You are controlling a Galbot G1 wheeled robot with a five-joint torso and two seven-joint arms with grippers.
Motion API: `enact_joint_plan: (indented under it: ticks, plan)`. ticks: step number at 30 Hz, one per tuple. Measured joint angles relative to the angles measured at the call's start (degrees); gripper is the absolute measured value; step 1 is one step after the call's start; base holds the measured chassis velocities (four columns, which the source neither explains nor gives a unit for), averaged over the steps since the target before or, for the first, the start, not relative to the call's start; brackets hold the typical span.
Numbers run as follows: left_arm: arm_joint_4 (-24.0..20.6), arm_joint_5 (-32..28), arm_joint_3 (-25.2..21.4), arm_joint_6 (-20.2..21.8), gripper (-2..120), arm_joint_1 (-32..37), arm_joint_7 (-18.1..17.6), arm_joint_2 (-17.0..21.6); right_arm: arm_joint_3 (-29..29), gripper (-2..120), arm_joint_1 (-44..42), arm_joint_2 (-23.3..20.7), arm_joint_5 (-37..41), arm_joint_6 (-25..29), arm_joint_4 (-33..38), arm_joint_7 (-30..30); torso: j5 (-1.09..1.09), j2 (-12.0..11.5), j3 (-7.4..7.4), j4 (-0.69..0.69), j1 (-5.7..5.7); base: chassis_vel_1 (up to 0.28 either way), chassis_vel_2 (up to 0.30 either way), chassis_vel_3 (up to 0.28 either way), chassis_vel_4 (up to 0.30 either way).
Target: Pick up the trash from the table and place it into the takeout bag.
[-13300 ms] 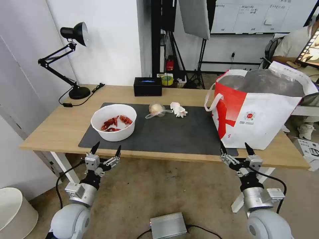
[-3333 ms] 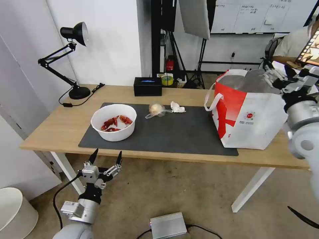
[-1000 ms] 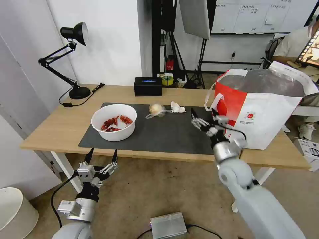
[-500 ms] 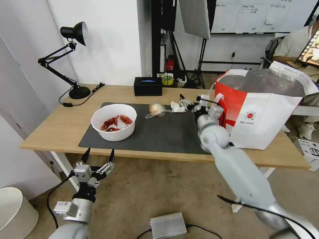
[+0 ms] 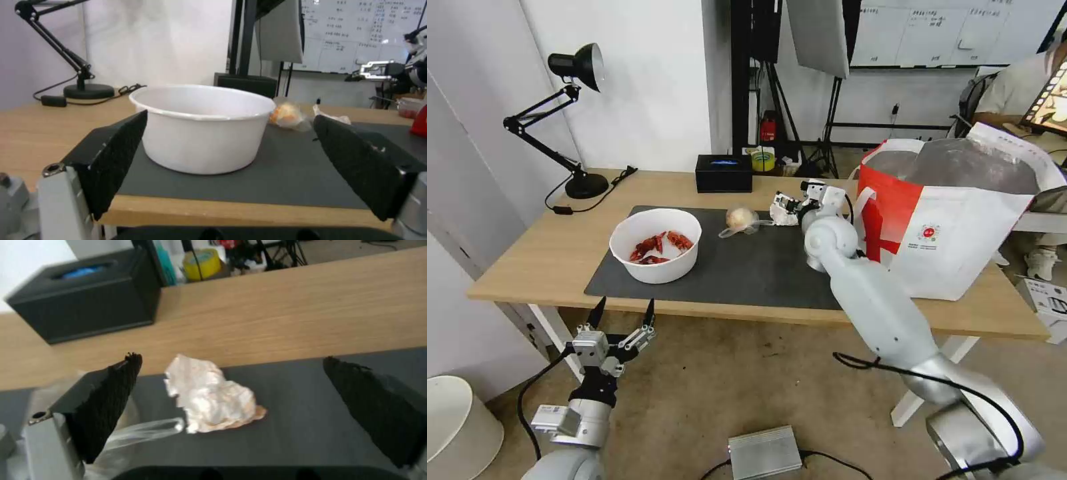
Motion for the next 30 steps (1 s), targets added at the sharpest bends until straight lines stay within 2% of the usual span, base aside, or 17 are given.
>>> enact_joint_plan:
  ticks: [5, 12, 21, 30]
  plan:
    - [-0.2, 0.0, 0.1, 0.0, 100, 0.0, 0.0, -0.2, -1.6, 100, 4.2, 0.1, 0.7, -3.4, -4.8, -1.1, 0.00, 0.0, -0.01, 0.00, 0.00, 0.000, 0.000, 0.000, 0.000]
    - [-0.5, 0.2, 0.3, 0.0, 100, 0.2, 0.0, -0.5, -3.5, 100, 8.9, 2.0, -0.1, -5.5, -11.5, -3.8, 0.00, 0.0, 0.00, 0.01, 0.00, 0.000, 0.000, 0.000, 0.000]
    - [-1.1, 0.0, -0.3, -0.2, 100, 0.8, 0.1, -0.8, -4.1, 100, 13.2, 6.4, -6.4, -4.3, -23.8, -8.6, 0.00, 0.0, 0.00, 0.01, 0.00, 0.000, 0.000, 0.000, 0.000]
    - [-1.1, -0.3, -0.5, -0.4, 100, 0.9, 0.1, -0.4, -3.5, 100, 13.0, 7.8, -10.7, -1.3, -28.3, -10.4, 0.00, 0.0, 0.00, 0.00, 0.00, 0.000, 0.000, 0.000, 0.000]
